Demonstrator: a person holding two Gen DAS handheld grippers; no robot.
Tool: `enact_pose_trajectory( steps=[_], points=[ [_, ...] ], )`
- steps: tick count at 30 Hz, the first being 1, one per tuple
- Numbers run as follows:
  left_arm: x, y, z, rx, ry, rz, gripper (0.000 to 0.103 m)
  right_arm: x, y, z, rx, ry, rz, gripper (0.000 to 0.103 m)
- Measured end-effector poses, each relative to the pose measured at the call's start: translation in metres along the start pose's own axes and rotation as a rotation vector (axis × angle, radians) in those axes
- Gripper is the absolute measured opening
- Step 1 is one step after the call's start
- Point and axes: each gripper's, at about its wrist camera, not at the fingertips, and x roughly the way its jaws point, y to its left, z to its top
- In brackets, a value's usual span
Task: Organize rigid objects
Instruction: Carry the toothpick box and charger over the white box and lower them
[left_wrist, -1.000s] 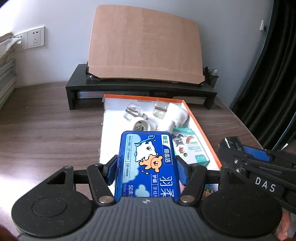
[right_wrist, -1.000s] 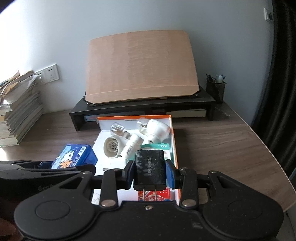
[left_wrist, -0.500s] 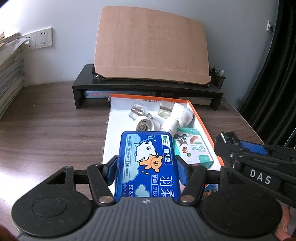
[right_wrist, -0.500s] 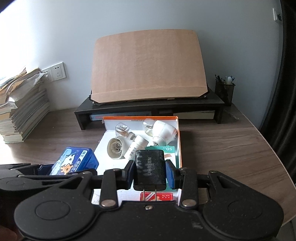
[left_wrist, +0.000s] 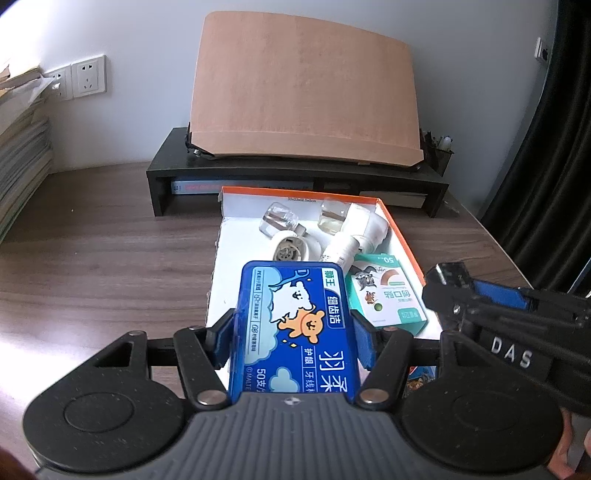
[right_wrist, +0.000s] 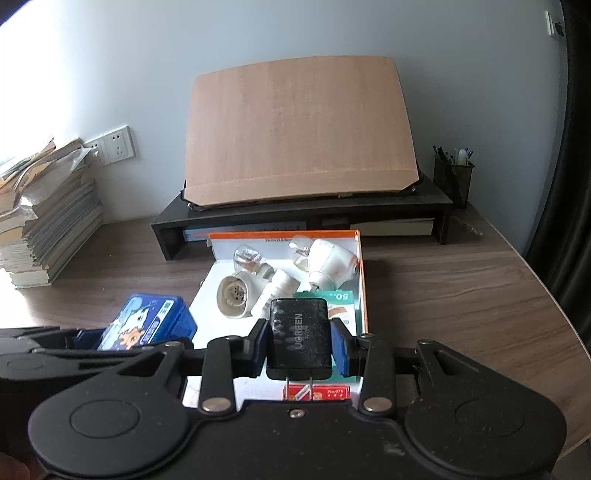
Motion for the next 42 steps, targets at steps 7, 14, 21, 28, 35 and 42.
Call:
enact_pose_trajectory(
  steps=[7, 14, 21, 28, 35, 42],
  points=[
    [0.002, -0.001, -0.001, -0.005, 0.000, 0.005, 0.063, -0.002, -0.001, -0.001, -0.005, -0.006, 0.004, 0.044],
    [0.003, -0.003, -0.003, -0.017, 0.003, 0.006, 0.063, -0.004, -0.004, -0.004, -0.013, 0.004, 0.002, 0.044],
    [0.005, -0.006, -0.005, -0.024, 0.007, 0.006, 0.063, -0.003, -0.006, -0.006, -0.022, 0.013, 0.003, 0.044],
    [0.007, -0.006, -0.004, -0.028, 0.008, 0.008, 0.063, 0.001, -0.006, -0.005, -0.026, 0.014, 0.009, 0.044],
    [0.012, -0.006, -0.003, -0.030, 0.015, 0.012, 0.063, 0.006, -0.008, -0.004, -0.028, 0.018, 0.011, 0.044],
    [0.020, -0.009, -0.001, -0.033, 0.026, 0.006, 0.063, 0.012, -0.013, -0.004, -0.020, 0.030, 0.003, 0.044]
  ],
)
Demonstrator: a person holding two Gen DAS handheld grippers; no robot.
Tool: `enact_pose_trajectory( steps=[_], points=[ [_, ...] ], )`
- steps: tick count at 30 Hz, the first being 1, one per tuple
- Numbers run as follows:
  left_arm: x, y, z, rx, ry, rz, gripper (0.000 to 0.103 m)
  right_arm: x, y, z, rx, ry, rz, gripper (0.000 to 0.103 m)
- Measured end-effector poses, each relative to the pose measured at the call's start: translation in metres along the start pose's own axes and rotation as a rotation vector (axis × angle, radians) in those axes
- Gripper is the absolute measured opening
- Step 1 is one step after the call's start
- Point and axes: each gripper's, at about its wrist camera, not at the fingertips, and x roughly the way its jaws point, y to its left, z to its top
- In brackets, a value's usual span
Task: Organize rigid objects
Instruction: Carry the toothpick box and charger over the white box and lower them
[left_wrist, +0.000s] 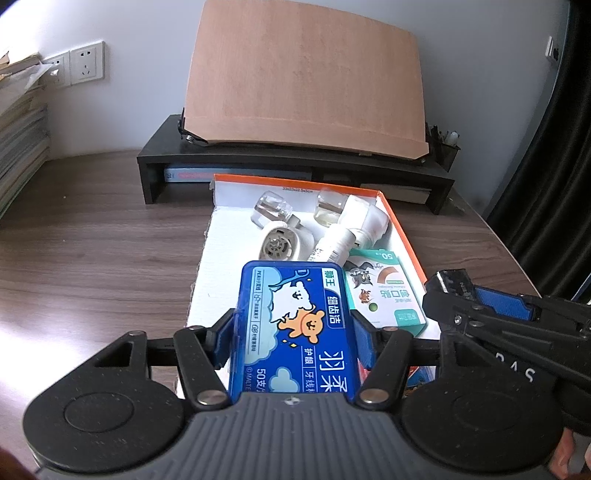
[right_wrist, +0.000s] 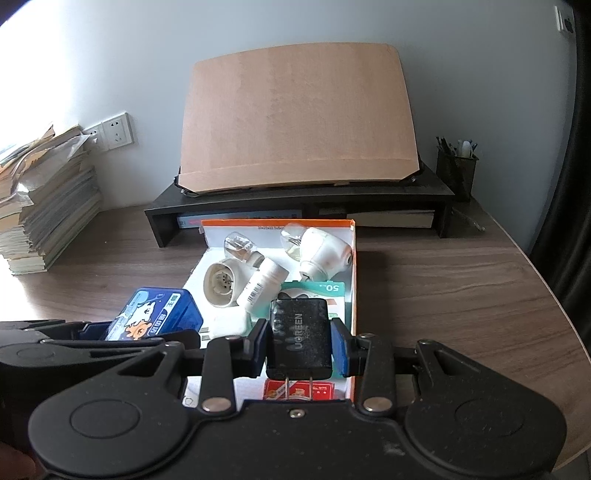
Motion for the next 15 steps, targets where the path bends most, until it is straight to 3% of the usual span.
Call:
enact_pose_trajectory(
  steps=[15],
  points=[
    [0.0014, -0.0015, -0.0003, -0.006, 0.000, 0.005, 0.063, 0.0016, -0.0014, 0.0005, 0.006, -0.001, 0.012, 0.044]
  ],
)
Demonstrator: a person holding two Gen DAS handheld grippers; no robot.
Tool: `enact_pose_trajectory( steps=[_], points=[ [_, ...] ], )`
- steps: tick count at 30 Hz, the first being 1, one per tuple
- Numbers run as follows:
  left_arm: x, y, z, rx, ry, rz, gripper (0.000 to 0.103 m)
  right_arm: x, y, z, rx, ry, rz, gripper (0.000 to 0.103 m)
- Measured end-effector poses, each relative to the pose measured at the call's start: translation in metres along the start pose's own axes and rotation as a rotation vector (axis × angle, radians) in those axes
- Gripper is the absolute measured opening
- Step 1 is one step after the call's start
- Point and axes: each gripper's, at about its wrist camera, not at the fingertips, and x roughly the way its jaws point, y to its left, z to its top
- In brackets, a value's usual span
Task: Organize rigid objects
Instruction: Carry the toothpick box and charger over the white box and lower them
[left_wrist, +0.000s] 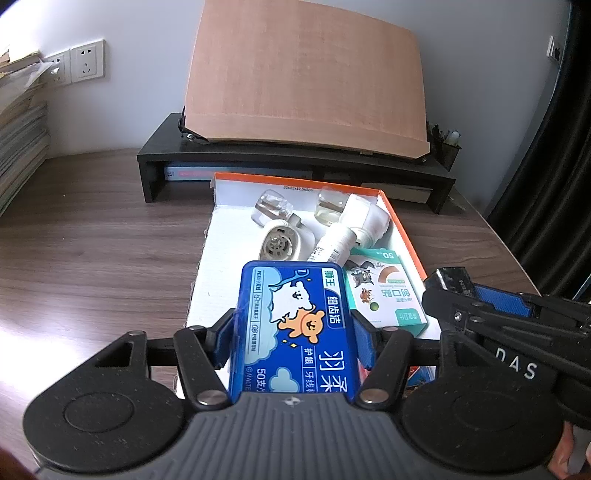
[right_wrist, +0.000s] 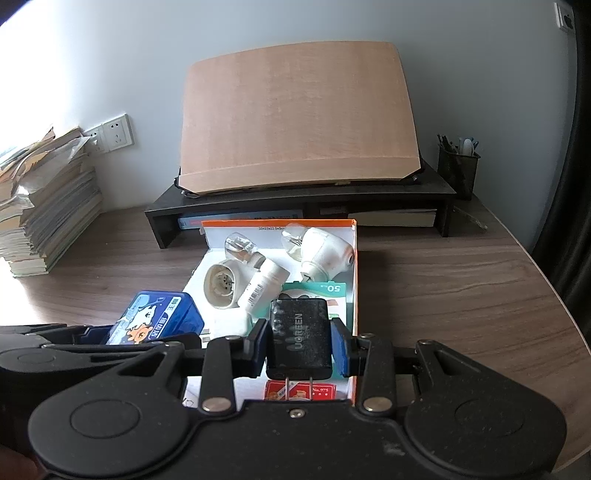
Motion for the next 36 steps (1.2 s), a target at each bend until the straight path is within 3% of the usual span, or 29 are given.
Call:
enact_pose_trajectory(
  steps=[36],
  points=[
    [0.0067, -0.0004, 0.0008, 0.007, 0.012, -0.011, 0.063, 0.0071, -0.0037, 0.0011, 0.020, 0.001, -0.004, 0.042]
  ],
)
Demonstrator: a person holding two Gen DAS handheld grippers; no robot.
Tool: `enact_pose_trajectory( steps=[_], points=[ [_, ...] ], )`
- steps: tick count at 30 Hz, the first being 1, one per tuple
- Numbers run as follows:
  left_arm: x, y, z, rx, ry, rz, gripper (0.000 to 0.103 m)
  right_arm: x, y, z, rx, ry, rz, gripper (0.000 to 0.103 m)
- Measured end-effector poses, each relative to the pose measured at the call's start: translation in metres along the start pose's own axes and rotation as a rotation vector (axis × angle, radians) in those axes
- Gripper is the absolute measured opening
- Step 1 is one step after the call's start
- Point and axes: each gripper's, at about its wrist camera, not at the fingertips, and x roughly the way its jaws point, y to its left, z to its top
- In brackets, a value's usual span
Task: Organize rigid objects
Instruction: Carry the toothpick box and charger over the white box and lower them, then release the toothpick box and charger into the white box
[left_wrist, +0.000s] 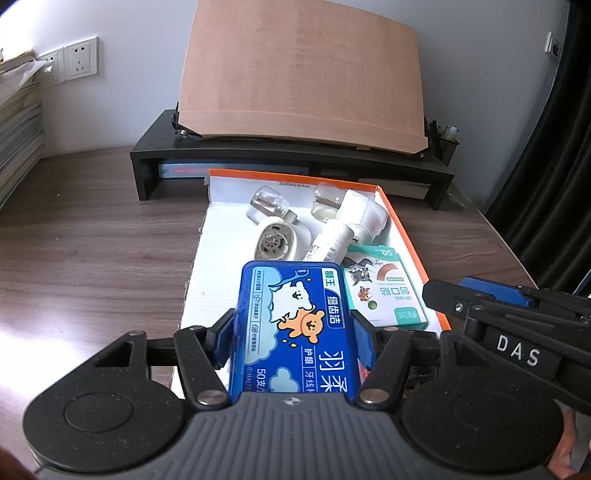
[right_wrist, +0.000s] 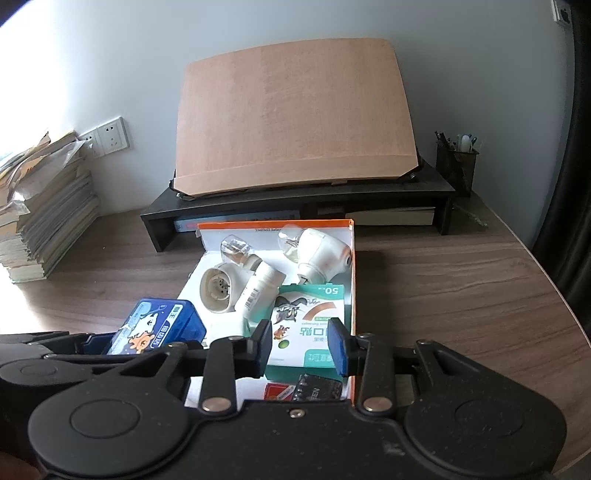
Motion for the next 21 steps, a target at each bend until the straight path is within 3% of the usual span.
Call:
enact_pose_trajectory(
  steps=[9, 12, 16, 21],
  points=[
    [0.004, -0.007, 0.002, 0.020, 0.012, -0.017, 0.063, -0.008, -0.011, 0.000, 0.030, -0.020, -0.033, 0.044],
    [0.008, -0.009, 0.003, 0.029, 0.027, -0.022, 0.063, -0.012, -0.015, -0.002, 0.039, -0.026, -0.047, 0.049],
    [0.008, -0.008, 0.005, 0.026, 0.025, -0.037, 0.075, -0.019, -0.019, -0.004, 0.048, -0.035, -0.062, 0.054],
    [-0.011, -0.009, 0.006, 0.017, -0.003, -0.043, 0.088, -0.033, -0.018, -0.007, 0.040, -0.050, -0.068, 0.069]
  ],
)
